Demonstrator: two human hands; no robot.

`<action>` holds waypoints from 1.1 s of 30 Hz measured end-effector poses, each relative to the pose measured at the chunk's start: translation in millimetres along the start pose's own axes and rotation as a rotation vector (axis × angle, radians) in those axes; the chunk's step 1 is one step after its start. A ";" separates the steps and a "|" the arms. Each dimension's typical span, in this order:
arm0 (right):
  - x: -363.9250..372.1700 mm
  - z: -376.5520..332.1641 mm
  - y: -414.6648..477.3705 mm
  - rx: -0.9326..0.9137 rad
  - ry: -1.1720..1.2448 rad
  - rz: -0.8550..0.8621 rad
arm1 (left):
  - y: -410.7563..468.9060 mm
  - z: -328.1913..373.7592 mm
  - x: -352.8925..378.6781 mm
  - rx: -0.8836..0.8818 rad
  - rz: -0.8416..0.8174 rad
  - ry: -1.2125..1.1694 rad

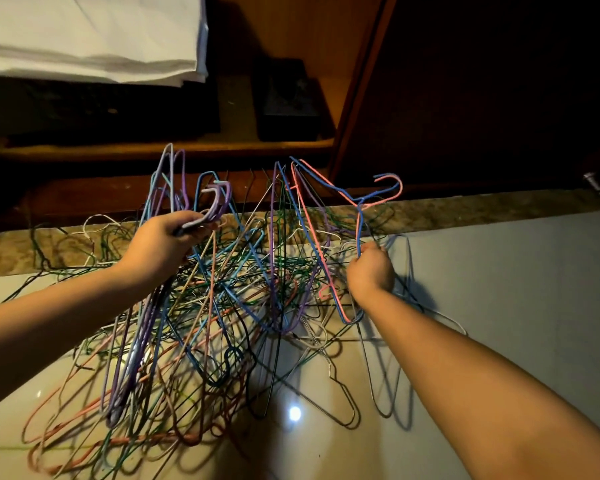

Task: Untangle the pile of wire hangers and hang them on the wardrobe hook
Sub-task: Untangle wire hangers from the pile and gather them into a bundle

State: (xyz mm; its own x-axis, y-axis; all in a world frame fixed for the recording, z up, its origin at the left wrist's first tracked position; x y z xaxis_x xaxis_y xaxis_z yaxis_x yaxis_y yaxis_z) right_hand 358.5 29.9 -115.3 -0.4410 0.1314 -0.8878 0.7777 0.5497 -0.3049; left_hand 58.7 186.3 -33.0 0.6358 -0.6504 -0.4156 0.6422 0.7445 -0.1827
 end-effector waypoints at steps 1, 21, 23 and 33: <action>2.2 0.3 0.8 0.013 -0.031 -0.016 | 0.1 -1.1 -0.2 -0.006 -0.004 0.001; 7.3 4.7 0.0 -0.140 -0.242 -0.084 | 0.9 -2.6 1.9 -0.012 0.000 0.000; 11.6 11.6 1.1 -0.127 -0.151 -0.103 | 0.2 -0.3 2.1 -0.008 -0.004 0.011; 14.2 23.0 5.1 -0.130 -0.065 -0.114 | 1.4 -10.6 -13.1 -0.052 0.078 -0.025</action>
State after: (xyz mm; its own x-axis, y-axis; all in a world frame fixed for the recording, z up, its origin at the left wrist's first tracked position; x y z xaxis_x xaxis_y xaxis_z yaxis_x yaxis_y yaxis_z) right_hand 366.5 15.6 -137.4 -0.4901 0.0105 -0.8716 0.6579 0.6604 -0.3620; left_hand 46.8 197.5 -37.3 0.6939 -0.5930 -0.4086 0.5672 0.7996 -0.1972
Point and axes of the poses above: each hand's wrist, its own y-axis towards the middle knuckle, its own x-axis out of the palm, z = x × y, the point moved 10 cm from there along y, towards the middle knuckle, and after that the axes turned 13 degrees about -z, right-handed, at the moved point
